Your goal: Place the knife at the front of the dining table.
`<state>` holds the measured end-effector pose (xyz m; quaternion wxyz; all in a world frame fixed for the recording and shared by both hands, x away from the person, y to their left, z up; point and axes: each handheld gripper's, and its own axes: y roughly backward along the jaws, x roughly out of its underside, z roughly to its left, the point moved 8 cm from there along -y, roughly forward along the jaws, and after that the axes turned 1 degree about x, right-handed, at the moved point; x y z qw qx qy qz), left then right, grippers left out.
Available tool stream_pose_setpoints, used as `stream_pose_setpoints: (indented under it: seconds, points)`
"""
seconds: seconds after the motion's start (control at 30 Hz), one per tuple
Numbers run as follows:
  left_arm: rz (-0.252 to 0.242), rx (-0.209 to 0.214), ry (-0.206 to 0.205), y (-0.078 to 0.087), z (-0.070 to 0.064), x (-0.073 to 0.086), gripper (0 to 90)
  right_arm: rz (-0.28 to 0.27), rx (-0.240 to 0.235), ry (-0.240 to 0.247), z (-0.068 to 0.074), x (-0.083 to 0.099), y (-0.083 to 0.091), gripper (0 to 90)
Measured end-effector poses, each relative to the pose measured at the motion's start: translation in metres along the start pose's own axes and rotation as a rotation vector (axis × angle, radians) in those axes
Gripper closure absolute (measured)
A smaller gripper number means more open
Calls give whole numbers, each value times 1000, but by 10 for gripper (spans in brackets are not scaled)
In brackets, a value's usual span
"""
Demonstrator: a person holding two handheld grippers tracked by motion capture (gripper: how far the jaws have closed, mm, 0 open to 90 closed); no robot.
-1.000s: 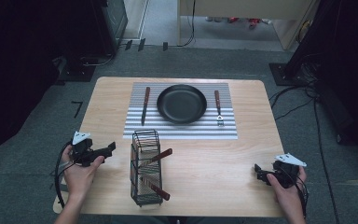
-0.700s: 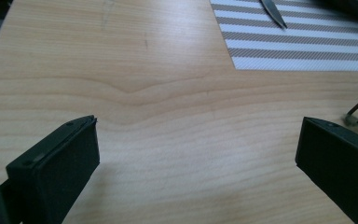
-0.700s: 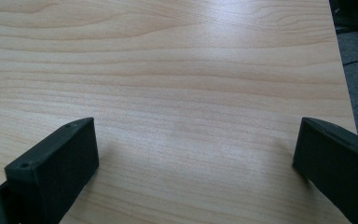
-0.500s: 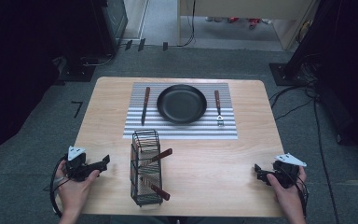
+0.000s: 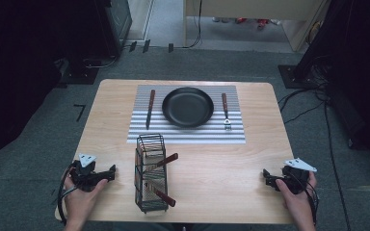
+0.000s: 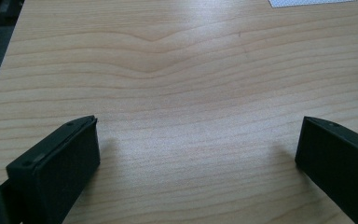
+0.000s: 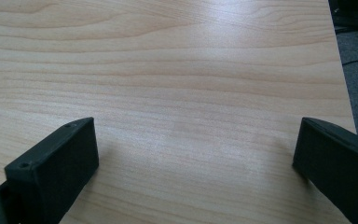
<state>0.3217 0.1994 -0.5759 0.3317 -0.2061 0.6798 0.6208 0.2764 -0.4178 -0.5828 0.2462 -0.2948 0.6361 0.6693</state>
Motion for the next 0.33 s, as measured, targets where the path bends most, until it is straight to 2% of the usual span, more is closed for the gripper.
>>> stream_pose_setpoints:
  seconds: [0.33]
  points:
    - [0, -3, 3, 0, 1, 0, 0, 0, 0, 0, 0, 0, 0, 0]
